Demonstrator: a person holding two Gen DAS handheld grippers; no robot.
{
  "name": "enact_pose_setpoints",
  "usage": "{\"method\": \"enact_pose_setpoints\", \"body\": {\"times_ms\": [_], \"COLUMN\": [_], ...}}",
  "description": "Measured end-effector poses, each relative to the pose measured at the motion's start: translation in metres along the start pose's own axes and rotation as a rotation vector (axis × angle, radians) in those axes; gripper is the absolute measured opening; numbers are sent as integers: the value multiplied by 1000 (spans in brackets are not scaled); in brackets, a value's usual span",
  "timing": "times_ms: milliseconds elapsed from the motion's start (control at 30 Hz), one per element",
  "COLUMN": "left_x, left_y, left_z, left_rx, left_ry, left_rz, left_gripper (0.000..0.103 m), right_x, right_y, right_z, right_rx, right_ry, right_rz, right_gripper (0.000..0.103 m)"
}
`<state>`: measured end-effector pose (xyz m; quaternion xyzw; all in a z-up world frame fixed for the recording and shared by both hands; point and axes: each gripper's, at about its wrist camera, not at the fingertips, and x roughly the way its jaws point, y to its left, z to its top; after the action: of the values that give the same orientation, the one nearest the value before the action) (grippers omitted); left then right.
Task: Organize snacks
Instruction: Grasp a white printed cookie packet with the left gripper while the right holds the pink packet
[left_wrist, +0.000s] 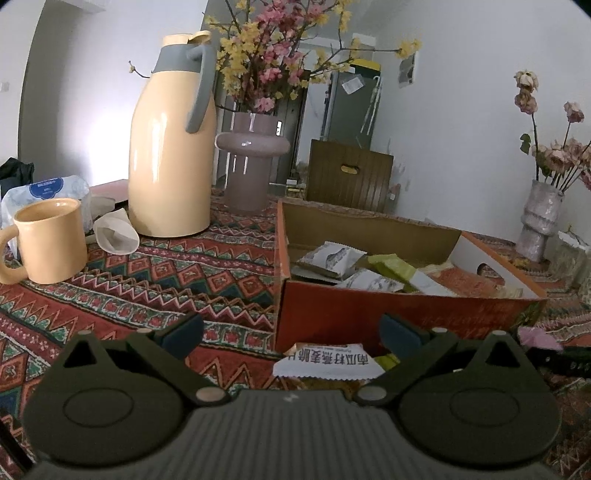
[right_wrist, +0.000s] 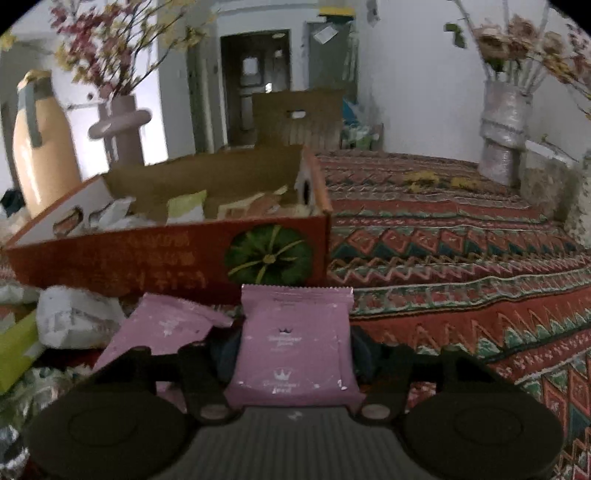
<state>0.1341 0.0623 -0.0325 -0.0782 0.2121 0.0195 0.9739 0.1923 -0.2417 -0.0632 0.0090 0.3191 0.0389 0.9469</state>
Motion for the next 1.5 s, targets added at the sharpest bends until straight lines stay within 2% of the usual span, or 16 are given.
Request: {"method": "enact_pose_setpoints", "body": {"times_ms": [200,433,567,800,967,1267,1333,1500], "left_x": [2,8,14,5,20,57,59,61], "left_y": [-3,-4,-6,-14,-16,-22,-23,-29], "left_z": [-1,-2,1,19,33,31,32,31], "left_rx": [11,18,39,111,120,131,134,143], "left_ry": [10,36,83,124,213,357,363,385], "left_rz": [17,42,59,34,38,74,75,63], "left_gripper": [103,103,103,103,103,103,99,76], "right_x": [-15,-14,-17,-20,-22,-23,-23,-24], "right_y": [-16,-21,-24,-28,-29,-30,-30,-31], "right_z": [-1,-2,-4,-5,-6,-7,-7,-7], "right_rx": [100,123,139,168,178,186,187,188], "right_ry": [-99,-114,-131,-155,-167,-179,-179,-180], "right_rz": [-23,-17,-18,-15,-8,6,8,16], "right_gripper": [61,61,61,61,61,61,61,61]}}
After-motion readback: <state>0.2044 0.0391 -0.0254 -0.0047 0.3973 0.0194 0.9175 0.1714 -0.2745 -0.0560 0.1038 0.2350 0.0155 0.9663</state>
